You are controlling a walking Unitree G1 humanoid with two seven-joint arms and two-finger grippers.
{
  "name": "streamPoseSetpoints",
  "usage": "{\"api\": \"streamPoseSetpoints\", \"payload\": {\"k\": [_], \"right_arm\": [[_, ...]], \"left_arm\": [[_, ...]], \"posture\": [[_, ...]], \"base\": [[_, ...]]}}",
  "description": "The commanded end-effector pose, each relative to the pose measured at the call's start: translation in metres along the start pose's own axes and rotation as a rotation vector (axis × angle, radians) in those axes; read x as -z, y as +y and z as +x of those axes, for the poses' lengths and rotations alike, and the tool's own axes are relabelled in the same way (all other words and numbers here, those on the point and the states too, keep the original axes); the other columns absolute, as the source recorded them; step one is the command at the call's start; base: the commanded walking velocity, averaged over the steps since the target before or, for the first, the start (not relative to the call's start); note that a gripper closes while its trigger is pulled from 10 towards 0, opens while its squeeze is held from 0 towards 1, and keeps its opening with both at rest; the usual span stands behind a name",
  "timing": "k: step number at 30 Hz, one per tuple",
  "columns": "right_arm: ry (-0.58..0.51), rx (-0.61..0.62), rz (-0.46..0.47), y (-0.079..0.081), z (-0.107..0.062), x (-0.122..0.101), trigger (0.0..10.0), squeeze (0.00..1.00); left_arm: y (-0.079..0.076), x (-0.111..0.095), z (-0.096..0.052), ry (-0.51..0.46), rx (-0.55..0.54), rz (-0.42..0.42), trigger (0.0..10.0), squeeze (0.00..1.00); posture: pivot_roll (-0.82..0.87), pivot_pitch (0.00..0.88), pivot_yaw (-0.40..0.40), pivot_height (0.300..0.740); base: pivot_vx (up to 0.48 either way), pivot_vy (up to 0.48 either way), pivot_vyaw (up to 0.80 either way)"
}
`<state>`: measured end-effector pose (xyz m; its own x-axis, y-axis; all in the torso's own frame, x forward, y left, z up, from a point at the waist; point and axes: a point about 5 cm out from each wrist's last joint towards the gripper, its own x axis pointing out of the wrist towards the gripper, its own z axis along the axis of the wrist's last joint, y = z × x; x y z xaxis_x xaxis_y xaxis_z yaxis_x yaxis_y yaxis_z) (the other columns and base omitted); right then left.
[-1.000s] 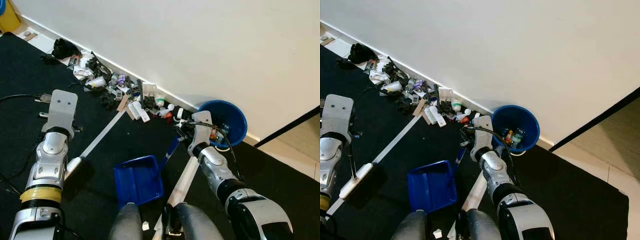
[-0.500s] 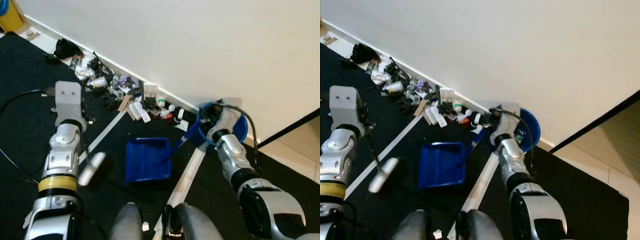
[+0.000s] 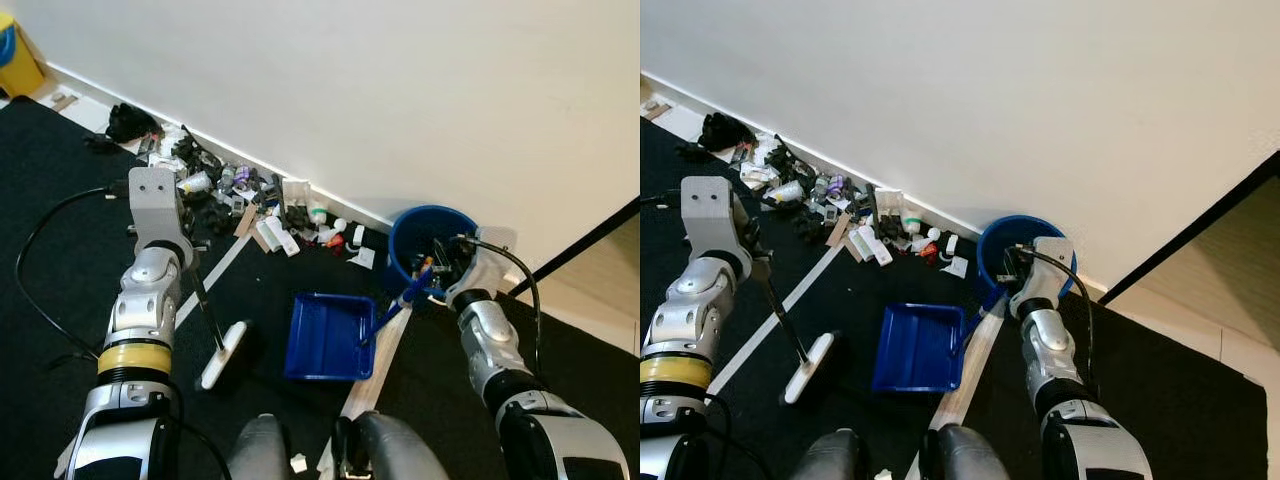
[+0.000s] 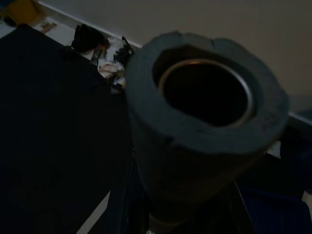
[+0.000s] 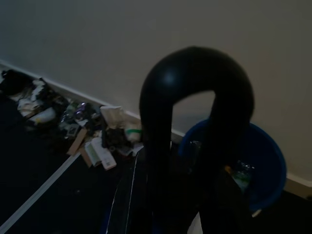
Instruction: Sweep floor
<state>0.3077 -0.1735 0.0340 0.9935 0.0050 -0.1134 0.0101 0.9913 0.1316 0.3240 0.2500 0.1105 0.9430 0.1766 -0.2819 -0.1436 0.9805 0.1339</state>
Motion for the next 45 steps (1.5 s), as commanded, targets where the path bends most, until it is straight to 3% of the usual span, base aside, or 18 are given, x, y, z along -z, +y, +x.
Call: {"api": "streamPoseSetpoints", "payload": {"k": [1,3,4,5,8,14,20,23,38,45], "right_arm": [[-0.05,0.067,0.017,-0.016,0.002,-0.011,10.0,0.0],[-0.05,0.102,0.039,-0.024,0.0,-0.011,10.0,0.0],[-0.051,0.122,0.046,-0.03,-0.001,-0.011,10.0,0.0],[-0.051,0.122,0.046,-0.03,-0.001,-0.011,10.0,0.0],[-0.055,0.143,0.04,-0.037,-0.003,-0.012,10.0,0.0],[-0.066,0.161,0.04,-0.039,-0.006,-0.011,10.0,0.0],[-0.072,0.208,0.064,-0.041,-0.018,0.0,10.0,0.0],[-0.055,0.206,0.068,-0.04,-0.022,0.005,10.0,0.0],[-0.006,0.203,0.094,-0.036,-0.023,0.013,10.0,0.0],[0.014,0.215,0.096,-0.04,-0.026,0.017,10.0,0.0]], "left_arm": [[-0.001,-0.02,0.001,-0.092,0.039,0.045,10.0,0.0],[0.0,-0.031,0.0,-0.158,0.032,0.099,10.0,0.0],[0.0,-0.033,0.002,-0.177,0.017,0.169,10.0,0.0],[0.0,-0.033,0.002,-0.177,0.017,0.169,10.0,0.0],[-0.002,-0.032,0.006,-0.19,0.0,0.283,10.0,0.0],[-0.003,-0.028,0.009,-0.16,-0.017,0.22,10.0,0.0],[-0.008,-0.027,0.012,-0.161,0.039,0.263,10.0,0.0],[-0.012,-0.03,0.014,-0.181,0.052,0.243,10.0,0.0],[-0.018,-0.029,0.016,-0.179,0.082,0.254,10.0,0.0],[-0.016,-0.029,0.016,-0.184,0.082,0.282,10.0,0.0]], "posture": [[0.15,0.031,-0.066,0.74],[0.15,0.019,-0.07,0.74],[0.15,0.01,-0.072,0.74],[0.15,0.01,-0.072,0.74],[0.14,0.0,-0.054,0.74],[0.12,0.0,-0.024,0.74],[0.1,0.0,0.016,0.74],[0.1,0.0,0.016,0.74],[0.11,0.002,0.001,0.74],[0.11,0.01,0.004,0.74]], "base": [[0.0,0.0,0.0],[0.0,0.0,0.0],[0.0,0.0,0.0],[0.0,0.0,0.0],[0.0,0.0,0.0],[0.0,0.0,0.0],[0.0,0.0,0.0],[0.0,0.0,0.0],[0.0,0.0,0.0],[0.0,0.477,-0.57]]}}
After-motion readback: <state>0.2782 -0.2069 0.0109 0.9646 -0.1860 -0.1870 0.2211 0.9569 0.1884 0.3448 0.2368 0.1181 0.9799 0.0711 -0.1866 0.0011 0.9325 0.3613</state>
